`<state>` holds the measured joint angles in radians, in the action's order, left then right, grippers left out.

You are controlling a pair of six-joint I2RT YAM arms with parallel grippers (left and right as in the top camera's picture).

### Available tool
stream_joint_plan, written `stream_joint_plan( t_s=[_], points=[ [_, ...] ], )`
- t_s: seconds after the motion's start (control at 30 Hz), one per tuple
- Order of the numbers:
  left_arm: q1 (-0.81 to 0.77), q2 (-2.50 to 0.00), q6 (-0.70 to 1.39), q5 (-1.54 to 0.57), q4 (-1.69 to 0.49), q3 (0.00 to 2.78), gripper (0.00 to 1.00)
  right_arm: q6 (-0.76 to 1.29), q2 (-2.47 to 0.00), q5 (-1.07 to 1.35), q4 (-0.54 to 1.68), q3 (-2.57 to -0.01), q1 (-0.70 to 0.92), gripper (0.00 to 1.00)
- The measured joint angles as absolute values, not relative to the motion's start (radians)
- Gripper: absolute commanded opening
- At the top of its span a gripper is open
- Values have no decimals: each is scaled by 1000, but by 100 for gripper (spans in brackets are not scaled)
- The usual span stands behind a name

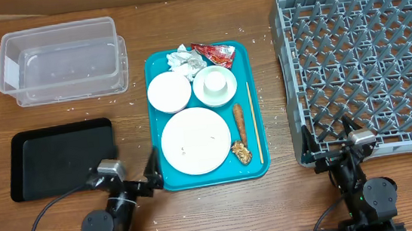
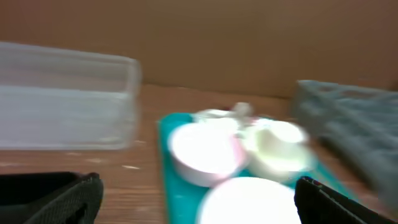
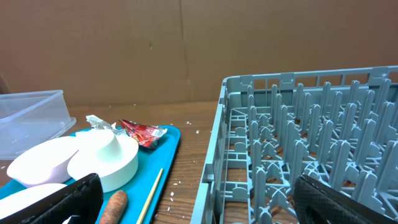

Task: Sort waste into correct bins and load items into the dishwasher
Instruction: 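Move the left gripper over the white rice plate on the teal tray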

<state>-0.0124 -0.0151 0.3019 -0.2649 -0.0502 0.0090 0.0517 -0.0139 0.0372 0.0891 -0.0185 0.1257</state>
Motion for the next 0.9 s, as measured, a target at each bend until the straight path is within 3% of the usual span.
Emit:
stream_joint_plan(
  t_s=[0.27, 0.4, 0.47, 0.67, 0.77, 0.9],
  points=[
    [-12, -15, 813, -573, -32, 9, 100, 52, -14, 37, 89, -19, 126, 100],
    [-12, -14, 940, -707, 126, 8, 100, 51, -14, 37, 89, -19, 126, 100],
    [-12, -15, 971, -768, 186, 16, 100, 52, -14, 38, 90, -19, 126, 100],
    [-12, -30, 983, -841, 94, 149, 100, 52, -14, 37, 89, -19, 126, 100],
    [-12, -99, 922, -847, -34, 293, 100, 51, -14, 38, 89, -19, 126, 100],
    [-12, -321, 728, -840, -370, 544, 100, 52, -14, 37, 89, -19, 126, 100]
  ],
)
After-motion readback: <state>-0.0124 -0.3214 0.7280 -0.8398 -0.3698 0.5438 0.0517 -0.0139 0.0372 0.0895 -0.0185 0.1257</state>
